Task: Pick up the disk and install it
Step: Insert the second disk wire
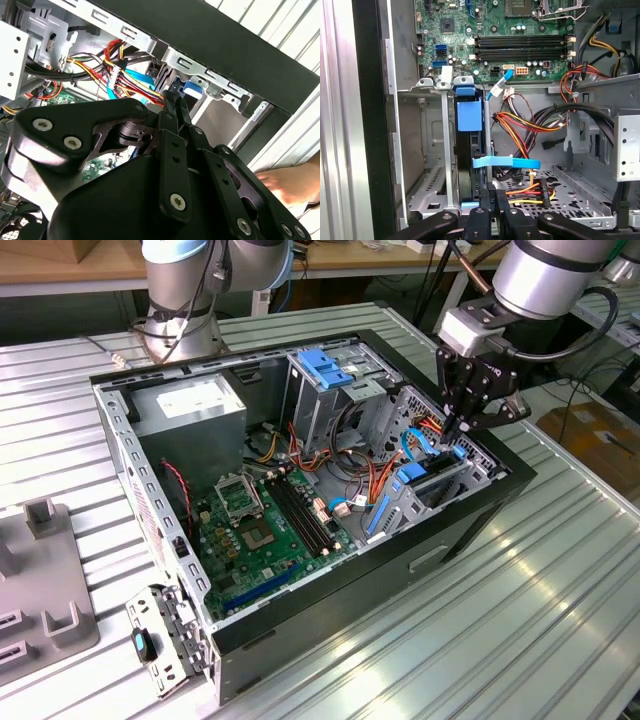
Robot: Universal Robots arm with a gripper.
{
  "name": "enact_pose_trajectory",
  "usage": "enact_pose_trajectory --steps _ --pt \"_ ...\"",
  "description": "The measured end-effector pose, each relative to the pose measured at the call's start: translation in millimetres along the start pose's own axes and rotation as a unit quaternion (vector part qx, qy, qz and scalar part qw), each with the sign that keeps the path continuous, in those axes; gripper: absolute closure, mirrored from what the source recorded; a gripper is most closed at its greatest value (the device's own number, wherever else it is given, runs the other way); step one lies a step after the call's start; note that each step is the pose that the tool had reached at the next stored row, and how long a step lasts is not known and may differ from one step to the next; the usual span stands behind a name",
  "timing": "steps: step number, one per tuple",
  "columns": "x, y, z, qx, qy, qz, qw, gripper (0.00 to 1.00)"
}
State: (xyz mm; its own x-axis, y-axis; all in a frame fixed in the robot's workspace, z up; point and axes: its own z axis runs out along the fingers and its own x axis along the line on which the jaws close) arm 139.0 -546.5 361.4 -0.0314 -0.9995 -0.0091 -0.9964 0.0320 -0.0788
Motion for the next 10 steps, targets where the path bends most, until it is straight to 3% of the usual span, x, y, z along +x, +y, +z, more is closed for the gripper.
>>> enact_pose_trajectory --steps 10 --pt "0.3 2.7 -0.2 0.0000 -0.0001 0.000 1.00000 0.84"
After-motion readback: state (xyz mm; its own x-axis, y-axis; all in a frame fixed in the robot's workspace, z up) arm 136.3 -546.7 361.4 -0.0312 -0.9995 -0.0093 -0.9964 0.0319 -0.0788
